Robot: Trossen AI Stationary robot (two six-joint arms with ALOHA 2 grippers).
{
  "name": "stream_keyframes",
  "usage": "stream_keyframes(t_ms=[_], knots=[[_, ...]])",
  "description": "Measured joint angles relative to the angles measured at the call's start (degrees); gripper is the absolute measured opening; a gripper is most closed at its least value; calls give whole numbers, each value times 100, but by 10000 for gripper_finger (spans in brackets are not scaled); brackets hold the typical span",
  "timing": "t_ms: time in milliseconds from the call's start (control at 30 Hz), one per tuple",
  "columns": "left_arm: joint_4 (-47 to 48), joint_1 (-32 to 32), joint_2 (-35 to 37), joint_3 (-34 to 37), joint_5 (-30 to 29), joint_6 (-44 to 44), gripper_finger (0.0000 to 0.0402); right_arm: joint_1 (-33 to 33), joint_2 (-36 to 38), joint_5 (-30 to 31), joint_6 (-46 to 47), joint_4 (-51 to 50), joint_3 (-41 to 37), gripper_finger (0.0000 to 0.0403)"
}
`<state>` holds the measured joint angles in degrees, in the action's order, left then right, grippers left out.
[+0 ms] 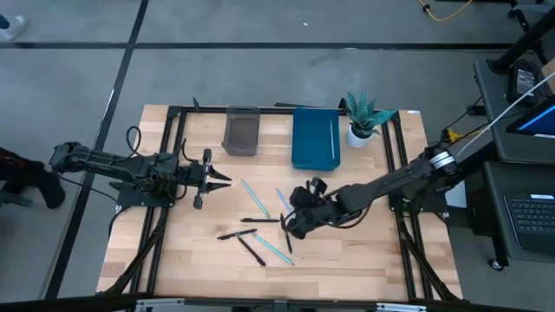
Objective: Sort pens & pencils
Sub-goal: Put the blue pencil into the blue bin
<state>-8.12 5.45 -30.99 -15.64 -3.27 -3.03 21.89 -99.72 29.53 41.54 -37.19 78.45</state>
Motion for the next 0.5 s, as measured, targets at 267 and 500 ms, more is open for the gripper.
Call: stream_keyframes(t_ms=[267,500], knots=[[13,263,-10,0,0,4,64,-413,-428,-1650,347,-159,79,14],[5,645,-10,0,2,104,64,-710,-695,-1867,299,-289,79,14]])
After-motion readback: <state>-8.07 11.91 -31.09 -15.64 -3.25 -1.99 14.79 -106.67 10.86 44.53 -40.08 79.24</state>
